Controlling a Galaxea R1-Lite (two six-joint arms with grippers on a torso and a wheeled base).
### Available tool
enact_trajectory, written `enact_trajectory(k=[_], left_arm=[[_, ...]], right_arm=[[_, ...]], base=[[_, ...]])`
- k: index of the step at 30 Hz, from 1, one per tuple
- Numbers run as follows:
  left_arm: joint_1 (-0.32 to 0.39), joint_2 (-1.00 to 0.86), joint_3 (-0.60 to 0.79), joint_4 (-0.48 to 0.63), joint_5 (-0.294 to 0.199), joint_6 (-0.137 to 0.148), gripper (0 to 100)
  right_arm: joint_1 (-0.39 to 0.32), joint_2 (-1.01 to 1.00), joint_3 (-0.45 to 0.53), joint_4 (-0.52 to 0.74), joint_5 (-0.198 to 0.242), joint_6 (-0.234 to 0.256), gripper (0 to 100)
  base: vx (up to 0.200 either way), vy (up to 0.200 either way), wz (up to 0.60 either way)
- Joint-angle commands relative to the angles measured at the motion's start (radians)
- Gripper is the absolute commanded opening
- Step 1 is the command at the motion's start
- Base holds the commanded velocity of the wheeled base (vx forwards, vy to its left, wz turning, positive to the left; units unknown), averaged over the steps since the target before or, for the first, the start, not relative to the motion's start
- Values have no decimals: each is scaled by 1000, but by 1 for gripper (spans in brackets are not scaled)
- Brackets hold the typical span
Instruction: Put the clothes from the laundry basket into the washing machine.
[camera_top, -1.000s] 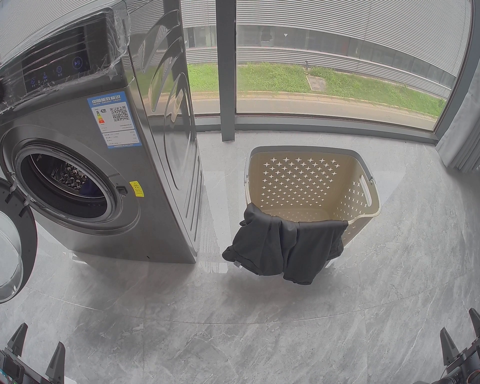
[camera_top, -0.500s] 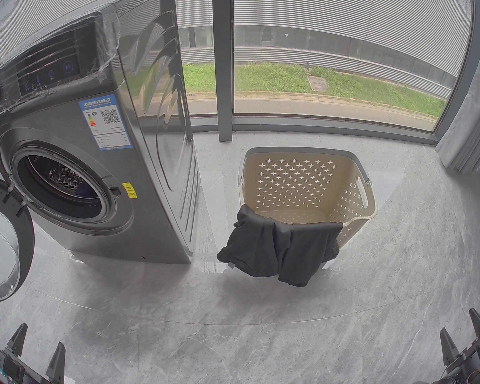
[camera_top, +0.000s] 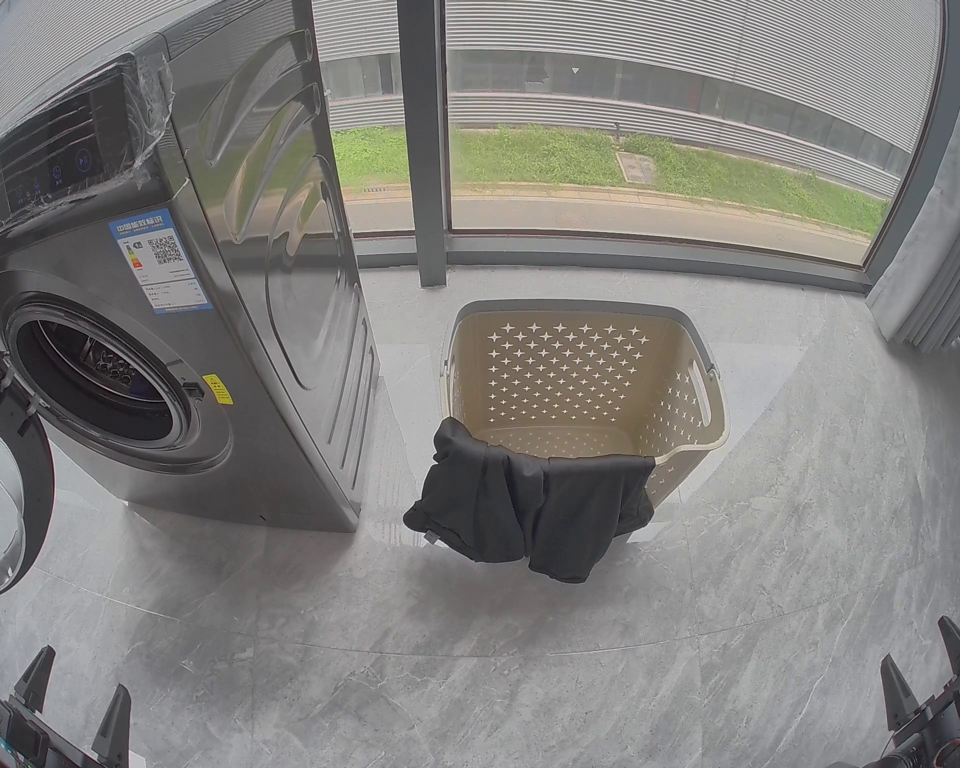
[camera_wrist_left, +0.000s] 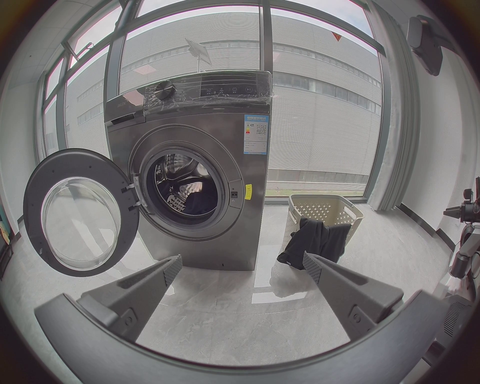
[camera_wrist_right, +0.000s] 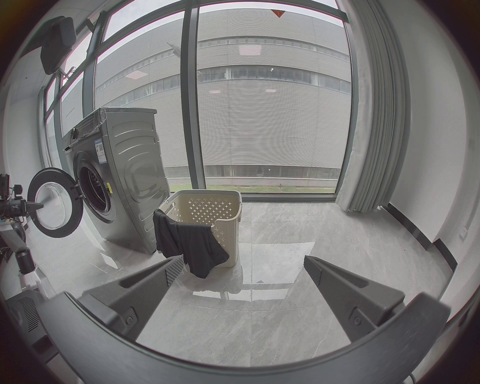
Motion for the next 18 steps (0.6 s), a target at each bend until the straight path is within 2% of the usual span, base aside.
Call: enact_trajectory(k=[1,8,18], left_arm=[[0,-13,15,0,0,-1,100],[0,-13,15,0,0,-1,100],[0,-13,15,0,0,-7,100]], right_arm=[[0,-10,7,0,1,0,100],[0,-10,8,-1,-1,6,100],[-1,-12,16,-21,-9,-2,100]], base=[[0,0,0],[0,0,0],[200,0,0]])
